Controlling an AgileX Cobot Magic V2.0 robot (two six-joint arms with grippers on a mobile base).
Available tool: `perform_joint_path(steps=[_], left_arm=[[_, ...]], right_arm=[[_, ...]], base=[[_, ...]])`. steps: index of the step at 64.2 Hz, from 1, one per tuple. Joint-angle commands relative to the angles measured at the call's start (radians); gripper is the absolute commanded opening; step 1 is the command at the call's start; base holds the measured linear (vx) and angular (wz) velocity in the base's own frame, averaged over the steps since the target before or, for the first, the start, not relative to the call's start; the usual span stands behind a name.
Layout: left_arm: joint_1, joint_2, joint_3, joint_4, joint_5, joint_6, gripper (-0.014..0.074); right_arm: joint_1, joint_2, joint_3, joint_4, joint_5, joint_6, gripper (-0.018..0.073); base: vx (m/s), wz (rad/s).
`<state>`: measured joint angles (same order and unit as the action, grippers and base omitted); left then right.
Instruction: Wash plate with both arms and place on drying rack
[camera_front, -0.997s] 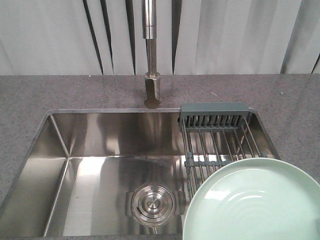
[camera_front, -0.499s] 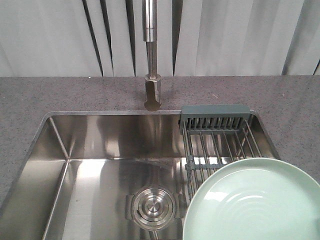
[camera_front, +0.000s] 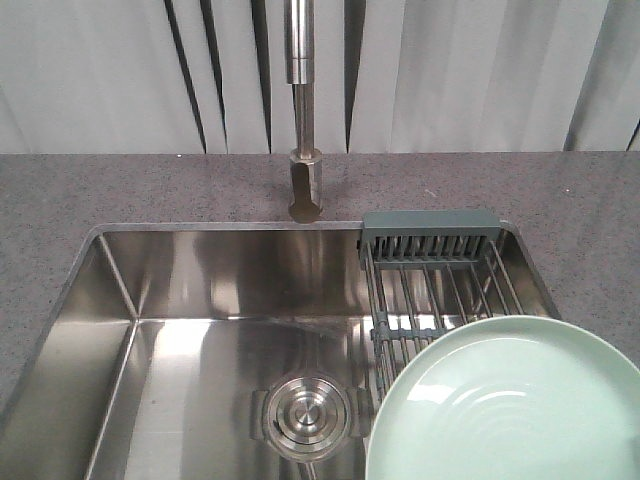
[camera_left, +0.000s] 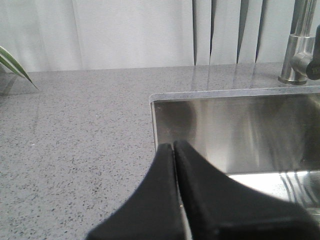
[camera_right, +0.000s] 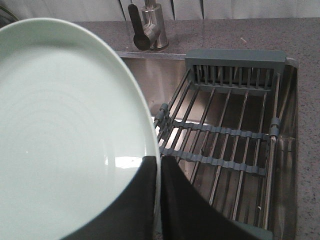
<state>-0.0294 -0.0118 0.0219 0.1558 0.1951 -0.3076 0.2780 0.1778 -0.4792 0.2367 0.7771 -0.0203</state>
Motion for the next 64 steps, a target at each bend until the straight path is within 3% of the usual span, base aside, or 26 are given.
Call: perform_joint_path(steps=[1, 64], left_arm=[[-0.008, -0.012, -0.026, 0.002, -0.069, -0.005, -0.0006], [-0.008, -0.012, -0.026, 0.002, -0.069, -0.005, -0.0006]], right_arm=[[-0.003, 0.01, -0.026, 0.011, -0.079, -0.003, -0.0001], [-0.003, 0.01, -0.026, 0.011, -0.079, -0.003, -0.0001]], base=[[0.0, 0.0], [0.0, 0.0]])
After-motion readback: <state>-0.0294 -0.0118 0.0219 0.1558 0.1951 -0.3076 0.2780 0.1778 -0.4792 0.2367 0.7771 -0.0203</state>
